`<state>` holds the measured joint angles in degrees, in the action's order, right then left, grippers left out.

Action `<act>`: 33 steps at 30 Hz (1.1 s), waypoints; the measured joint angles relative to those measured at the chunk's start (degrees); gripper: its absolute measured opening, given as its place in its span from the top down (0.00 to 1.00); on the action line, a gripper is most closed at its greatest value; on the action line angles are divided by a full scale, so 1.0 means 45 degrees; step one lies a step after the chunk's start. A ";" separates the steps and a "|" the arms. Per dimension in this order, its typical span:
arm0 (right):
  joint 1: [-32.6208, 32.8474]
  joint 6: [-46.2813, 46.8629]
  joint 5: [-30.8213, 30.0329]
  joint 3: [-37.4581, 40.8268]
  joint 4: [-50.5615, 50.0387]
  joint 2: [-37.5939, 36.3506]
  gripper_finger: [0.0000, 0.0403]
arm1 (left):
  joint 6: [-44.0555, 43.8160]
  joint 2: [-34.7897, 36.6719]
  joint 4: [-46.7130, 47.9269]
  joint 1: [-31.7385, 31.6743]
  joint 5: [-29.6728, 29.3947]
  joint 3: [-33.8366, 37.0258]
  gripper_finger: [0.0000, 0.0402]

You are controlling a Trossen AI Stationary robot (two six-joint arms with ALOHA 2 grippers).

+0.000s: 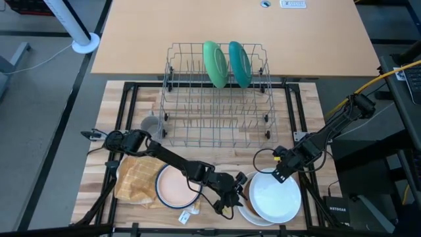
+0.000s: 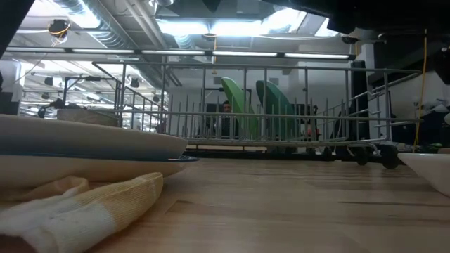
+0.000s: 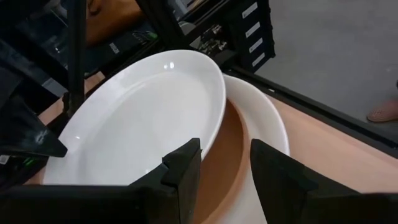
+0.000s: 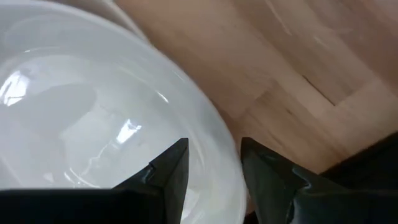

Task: Sort dishes
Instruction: Put the white plate in the dish rack

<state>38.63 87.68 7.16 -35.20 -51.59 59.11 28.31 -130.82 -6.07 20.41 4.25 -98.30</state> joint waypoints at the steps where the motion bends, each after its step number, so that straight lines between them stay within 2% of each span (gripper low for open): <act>1: 0.0000 -0.0101 0.0000 0.0005 0.0026 0.0000 0.62 | 0.0054 0.0000 0.0000 0.0000 0.0000 0.0000 0.67; 7: -0.0005 -0.0213 0.0065 0.0042 0.0305 0.0000 0.62 | 0.0558 0.0000 -0.0005 -0.0007 0.0000 0.0000 0.67; 12: -0.0005 0.0143 0.0731 0.0939 0.1604 0.0000 0.62 | 0.0619 0.0000 -0.0005 -0.0007 0.0000 0.0000 0.67; 17: -0.0005 0.0725 0.0404 0.1331 0.2274 -0.0010 0.63 | 0.0423 0.0000 -0.0005 -0.0007 0.0000 0.0000 0.67; 20: -0.0005 0.0725 0.0370 0.1331 0.2290 -0.0015 0.69 | 0.0506 0.0000 -0.0008 -0.0021 0.0000 0.0000 0.67; 27: 0.0005 0.0670 0.0300 0.1308 0.3326 -0.0037 0.91 | 0.0794 0.0000 0.0023 -0.0179 -0.0001 0.0000 0.67; 33: 0.0005 0.1330 -0.0419 0.1306 0.3973 -0.0032 0.93 | 0.1375 0.0010 0.1616 -0.0288 -0.0005 0.0000 0.67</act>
<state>38.65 93.66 5.27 -29.32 -33.70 58.97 34.50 -130.78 1.21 19.12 4.23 -98.30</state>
